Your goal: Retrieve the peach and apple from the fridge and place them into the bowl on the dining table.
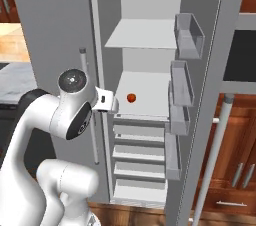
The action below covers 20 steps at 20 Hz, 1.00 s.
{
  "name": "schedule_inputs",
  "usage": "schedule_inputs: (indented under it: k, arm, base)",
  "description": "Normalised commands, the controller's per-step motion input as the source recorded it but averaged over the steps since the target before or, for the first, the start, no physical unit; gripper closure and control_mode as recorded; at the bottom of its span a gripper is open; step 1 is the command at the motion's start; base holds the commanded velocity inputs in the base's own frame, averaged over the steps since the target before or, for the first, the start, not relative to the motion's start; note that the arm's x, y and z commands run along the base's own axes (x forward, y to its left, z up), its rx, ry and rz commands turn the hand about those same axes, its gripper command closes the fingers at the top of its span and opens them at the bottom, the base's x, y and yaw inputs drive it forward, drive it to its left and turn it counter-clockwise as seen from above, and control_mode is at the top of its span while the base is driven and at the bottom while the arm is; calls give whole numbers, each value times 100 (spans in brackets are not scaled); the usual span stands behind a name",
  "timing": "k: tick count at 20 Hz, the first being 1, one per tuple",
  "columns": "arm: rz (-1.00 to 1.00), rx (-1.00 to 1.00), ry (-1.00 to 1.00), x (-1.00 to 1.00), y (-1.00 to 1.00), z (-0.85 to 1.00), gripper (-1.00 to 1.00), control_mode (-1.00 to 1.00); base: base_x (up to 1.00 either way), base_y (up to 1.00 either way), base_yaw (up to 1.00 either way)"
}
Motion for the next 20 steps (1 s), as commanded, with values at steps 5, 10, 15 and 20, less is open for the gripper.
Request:
schedule_inputs:
  k: [5,10,15,20]
  arm:
    - [0,0,0,0,0,0,-100,100]
    - [0,0,0,0,0,0,-100,100]
    - [0,0,0,0,0,0,-100,100]
    - [0,0,0,0,0,0,-100,100]
  base:
    - [39,-18,13]
    - [2,-29,10]
    - [0,-46,14]
    - [0,-48,15]
